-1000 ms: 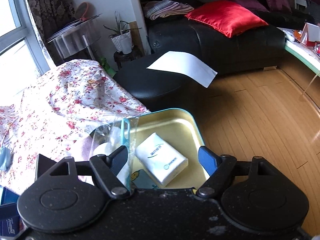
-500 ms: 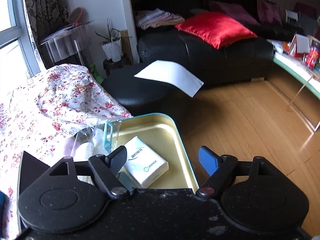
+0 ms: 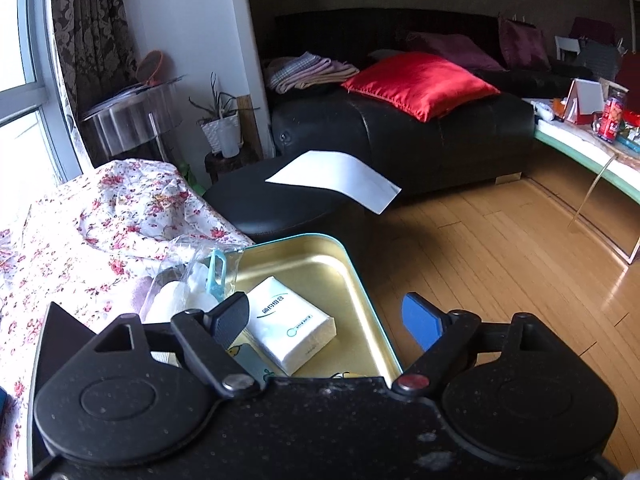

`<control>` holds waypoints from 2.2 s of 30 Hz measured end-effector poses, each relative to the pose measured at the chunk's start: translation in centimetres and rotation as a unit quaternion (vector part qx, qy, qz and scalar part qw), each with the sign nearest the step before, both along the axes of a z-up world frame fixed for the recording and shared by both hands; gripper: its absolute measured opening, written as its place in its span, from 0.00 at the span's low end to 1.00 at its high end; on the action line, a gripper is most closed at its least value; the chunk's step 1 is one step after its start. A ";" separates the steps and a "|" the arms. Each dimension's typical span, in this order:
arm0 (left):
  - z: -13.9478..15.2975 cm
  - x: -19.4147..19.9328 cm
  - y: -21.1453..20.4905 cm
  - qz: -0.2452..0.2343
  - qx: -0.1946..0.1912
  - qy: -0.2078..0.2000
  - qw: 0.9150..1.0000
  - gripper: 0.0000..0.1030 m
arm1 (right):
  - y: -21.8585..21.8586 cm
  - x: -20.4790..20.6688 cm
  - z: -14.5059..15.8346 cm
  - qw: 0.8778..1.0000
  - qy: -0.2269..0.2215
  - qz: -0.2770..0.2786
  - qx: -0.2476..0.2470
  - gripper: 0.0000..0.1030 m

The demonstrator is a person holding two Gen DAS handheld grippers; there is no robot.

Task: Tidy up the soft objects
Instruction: 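Withdraw both open tools from the tray, then move the left tool to the white tissue packet and close on it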

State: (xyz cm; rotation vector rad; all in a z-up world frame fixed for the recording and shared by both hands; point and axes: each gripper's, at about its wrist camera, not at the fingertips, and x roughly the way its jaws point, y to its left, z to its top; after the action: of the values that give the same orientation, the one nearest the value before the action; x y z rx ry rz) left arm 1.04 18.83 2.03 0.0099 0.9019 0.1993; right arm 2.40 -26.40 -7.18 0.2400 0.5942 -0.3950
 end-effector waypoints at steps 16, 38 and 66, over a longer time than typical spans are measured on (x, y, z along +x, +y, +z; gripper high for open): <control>-2.8 3.8 7.0 -0.003 0.031 0.028 0.999 0.90 | 0.4 -1.6 -0.6 0.998 0.019 -0.046 -0.032 0.81; -6.0 6.6 6.2 -0.128 0.046 0.075 0.988 0.90 | 1.7 -4.9 -0.5 0.995 0.043 -0.073 -0.044 0.83; -9.9 6.2 7.3 -0.169 0.022 0.096 0.981 0.93 | 1.6 -4.9 -1.1 0.993 0.078 -0.086 -0.038 0.83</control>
State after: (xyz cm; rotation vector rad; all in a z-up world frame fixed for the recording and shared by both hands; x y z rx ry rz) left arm 7.22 26.13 -7.92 0.2265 1.0733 -0.1012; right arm -2.54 -24.75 -8.26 0.1901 0.7123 -0.6060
